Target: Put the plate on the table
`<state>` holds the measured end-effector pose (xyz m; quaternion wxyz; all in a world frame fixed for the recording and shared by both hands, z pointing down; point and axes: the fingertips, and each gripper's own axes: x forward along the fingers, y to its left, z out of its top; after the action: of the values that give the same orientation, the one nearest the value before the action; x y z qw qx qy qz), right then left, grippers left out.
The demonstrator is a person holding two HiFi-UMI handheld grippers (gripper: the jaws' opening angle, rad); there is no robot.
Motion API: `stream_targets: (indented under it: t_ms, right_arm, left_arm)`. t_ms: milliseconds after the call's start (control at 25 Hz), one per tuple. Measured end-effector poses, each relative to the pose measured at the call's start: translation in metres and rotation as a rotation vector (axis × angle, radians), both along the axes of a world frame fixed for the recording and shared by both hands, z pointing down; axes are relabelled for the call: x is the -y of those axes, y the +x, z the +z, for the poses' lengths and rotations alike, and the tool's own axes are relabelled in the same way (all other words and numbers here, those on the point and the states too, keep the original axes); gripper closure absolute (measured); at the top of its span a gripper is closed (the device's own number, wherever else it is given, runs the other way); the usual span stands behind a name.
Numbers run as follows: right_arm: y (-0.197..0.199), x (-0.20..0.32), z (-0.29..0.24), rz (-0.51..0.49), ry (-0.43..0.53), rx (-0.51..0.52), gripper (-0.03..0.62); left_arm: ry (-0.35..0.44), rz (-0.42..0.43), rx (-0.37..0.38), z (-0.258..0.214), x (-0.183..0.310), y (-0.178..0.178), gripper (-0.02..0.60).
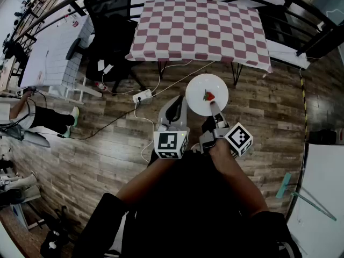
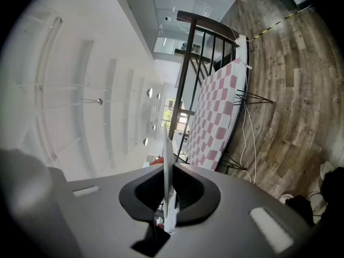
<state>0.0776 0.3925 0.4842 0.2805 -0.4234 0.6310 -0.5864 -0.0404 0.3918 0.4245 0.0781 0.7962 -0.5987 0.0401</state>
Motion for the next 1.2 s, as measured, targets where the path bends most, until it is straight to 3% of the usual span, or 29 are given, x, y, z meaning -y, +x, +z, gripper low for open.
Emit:
stream_targets:
  t_ms: [280,440,560,720,1200]
  right_arm:
    - [0.01,-0.001,0.007,0.012,-0.026,0.042,0.577]
    - [0.017,-0.002,0.018,0.015,-0.069,-0.005,0.577]
    - [0.019,0.01,0.012,0.018,-0.029,-0.013,0.576]
    - [0.031,0.025,0.018,0.013,-0.044,-0.109,0.576]
    - [0.03,0.127,0.021,0.008,-0.072,-0.007,0.576]
  left_arm:
    - [-0.001,-0.039,-0.022,0.007,-0.002,-0.008,0.572]
    - [-0.018,-0.042,-0.021,0.014,0.002,-0.015,0.572]
    - [-0.026,-0.048,-0.028,0.018,0.012,-0.019,0.572]
    - [-0.035,-0.032,-0.034,0.026,0.034,-0.016,0.572]
    - [-0.037,0.037,-0.025,0.032,0.132,-0.011,0.572]
